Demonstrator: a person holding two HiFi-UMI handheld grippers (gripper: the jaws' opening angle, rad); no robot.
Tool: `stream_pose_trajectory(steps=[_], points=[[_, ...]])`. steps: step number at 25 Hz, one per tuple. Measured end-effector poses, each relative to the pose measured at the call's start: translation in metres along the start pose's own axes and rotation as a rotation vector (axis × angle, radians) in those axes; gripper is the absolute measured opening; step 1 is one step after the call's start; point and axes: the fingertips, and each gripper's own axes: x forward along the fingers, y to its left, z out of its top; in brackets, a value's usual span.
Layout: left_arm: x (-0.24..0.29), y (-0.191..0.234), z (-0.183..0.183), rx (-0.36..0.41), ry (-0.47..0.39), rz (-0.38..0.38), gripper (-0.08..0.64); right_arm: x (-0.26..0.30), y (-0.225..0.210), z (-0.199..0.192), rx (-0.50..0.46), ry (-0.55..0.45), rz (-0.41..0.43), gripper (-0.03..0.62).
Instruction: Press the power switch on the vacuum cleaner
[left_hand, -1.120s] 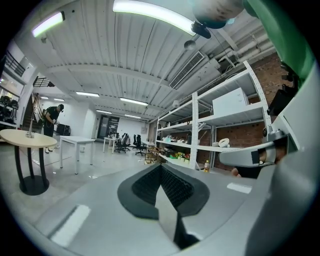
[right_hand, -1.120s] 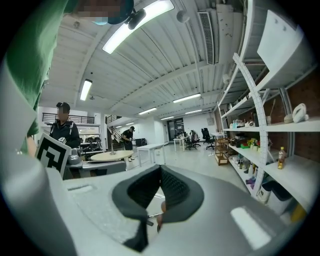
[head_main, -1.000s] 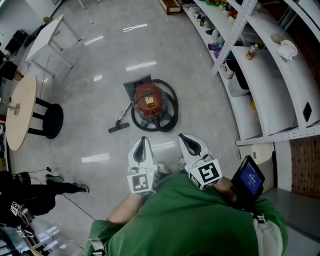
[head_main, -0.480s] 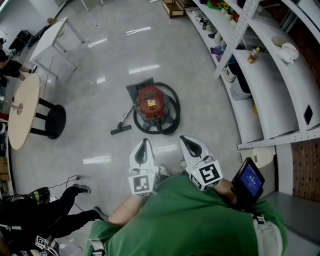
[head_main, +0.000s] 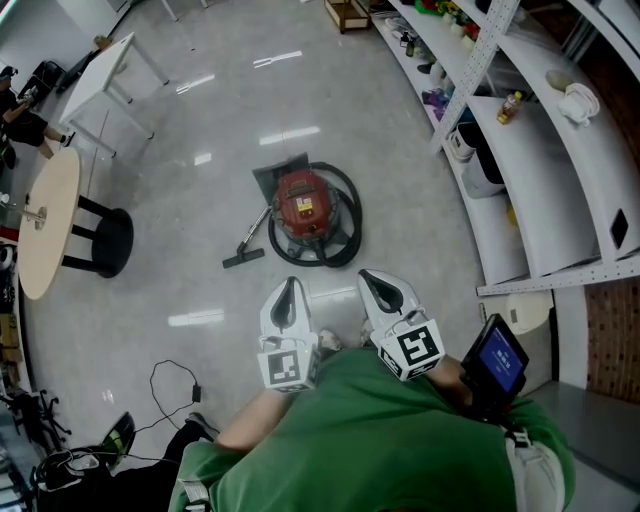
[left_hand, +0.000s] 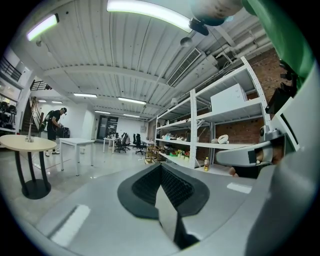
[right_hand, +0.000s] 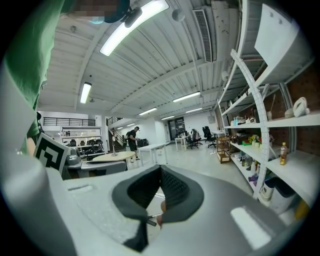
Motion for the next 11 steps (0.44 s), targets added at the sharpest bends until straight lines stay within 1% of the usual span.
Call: stream_pose_trajectory(steps=[3,7,11], points=[[-0.0008,-0.0010,0.0002,0.004,0.003,-0.003,0.006,-0.0004,-0.0003,0.0005,0.001,-0.001,-0.001,0.002],[-0.0012,0.0009,-0.0017,-0.006,-0.013,0.001,0.006,0.0010,0.0008,0.0010,-0.007,0.004,-0.001,0.002],[-0.0020,-0.0006,0.0037,-0.011,-0.007,-0.004,0.006,0.0017,0.0030,-0.0003,-0.015,0.009,0.004,0.002]])
